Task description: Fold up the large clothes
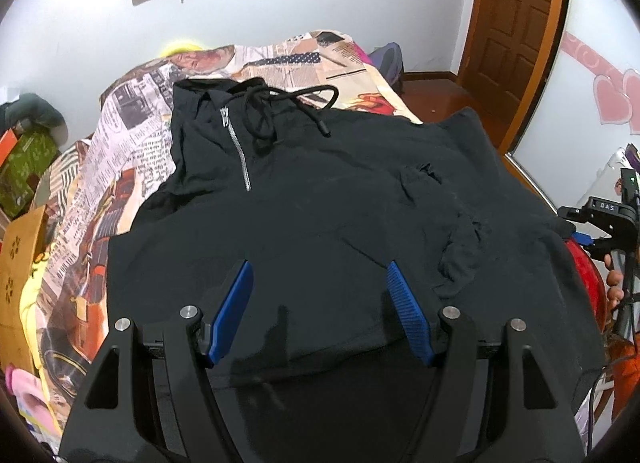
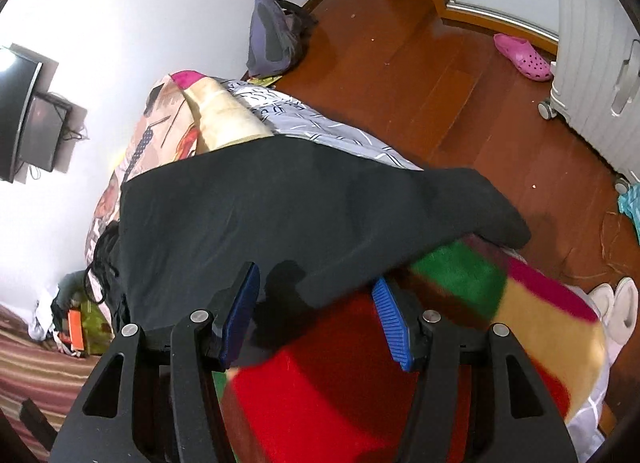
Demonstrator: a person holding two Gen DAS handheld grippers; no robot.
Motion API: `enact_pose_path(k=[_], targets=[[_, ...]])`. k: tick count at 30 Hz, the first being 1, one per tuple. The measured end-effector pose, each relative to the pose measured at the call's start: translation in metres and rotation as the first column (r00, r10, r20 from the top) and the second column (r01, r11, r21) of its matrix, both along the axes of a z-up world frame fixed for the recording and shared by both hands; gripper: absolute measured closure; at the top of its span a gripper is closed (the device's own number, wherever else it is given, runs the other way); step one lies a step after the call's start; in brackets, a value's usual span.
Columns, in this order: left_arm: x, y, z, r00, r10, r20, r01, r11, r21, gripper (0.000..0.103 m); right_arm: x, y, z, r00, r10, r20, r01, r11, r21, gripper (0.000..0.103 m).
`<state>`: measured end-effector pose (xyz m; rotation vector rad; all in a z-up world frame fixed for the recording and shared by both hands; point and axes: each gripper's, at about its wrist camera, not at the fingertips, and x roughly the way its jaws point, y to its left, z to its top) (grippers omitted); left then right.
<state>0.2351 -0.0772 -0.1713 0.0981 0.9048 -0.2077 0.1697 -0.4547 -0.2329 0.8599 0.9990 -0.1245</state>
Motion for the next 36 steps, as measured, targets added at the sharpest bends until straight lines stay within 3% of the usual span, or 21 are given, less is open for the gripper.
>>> enact_pose_path(k=[8,10,13,18,23,27,32,36], targets=[[-0.001,0.007,-0.004,1.0,0.018,-0.006,-0.018,1.0,-0.002,0.035,0.021,0.011,0.003,1.0,0.001,-0.02,-0.004,0.989,-0.148,0.053],[-0.002,0.009,-0.004,1.0,0.02,-0.005,-0.02,1.0,0.005,0.035,0.019,0.017,0.013,1.0,0.013,0.004,-0.012,0.977,-0.212,0.066],[-0.005,0.013,-0.004,1.0,0.024,-0.001,-0.024,1.0,0.007,0.035,0.019,0.022,0.026,0.998,0.046,0.05,-0.034,0.973,-0.228,0.086],[-0.012,0.019,0.002,0.999,0.032,0.02,-0.033,0.999,0.005,0.035,0.01,0.033,0.071,0.986,0.079,0.148,-0.034,0.958,-0.286,0.091],[-0.019,0.027,0.009,0.998,0.04,0.042,-0.04,0.999,0.002,0.035,0.003,0.067,0.132,0.942,0.19,0.278,-0.066,0.914,-0.401,0.092],[-0.026,0.037,0.017,0.997,0.054,0.062,-0.053,0.999,-0.011,0.035,-0.002,0.11,0.174,0.876,0.323,0.357,-0.124,0.868,-0.481,0.092],[-0.034,0.053,0.023,0.994,0.076,0.079,-0.075,0.997,-0.027,0.035,-0.003,0.168,0.191,0.796,0.467,0.384,-0.236,0.824,-0.515,0.092],[-0.04,0.066,0.023,0.992,0.092,0.082,-0.09,0.996,-0.029,0.035,0.005,0.217,0.173,0.745,0.566,0.353,-0.362,0.788,-0.498,0.092]])
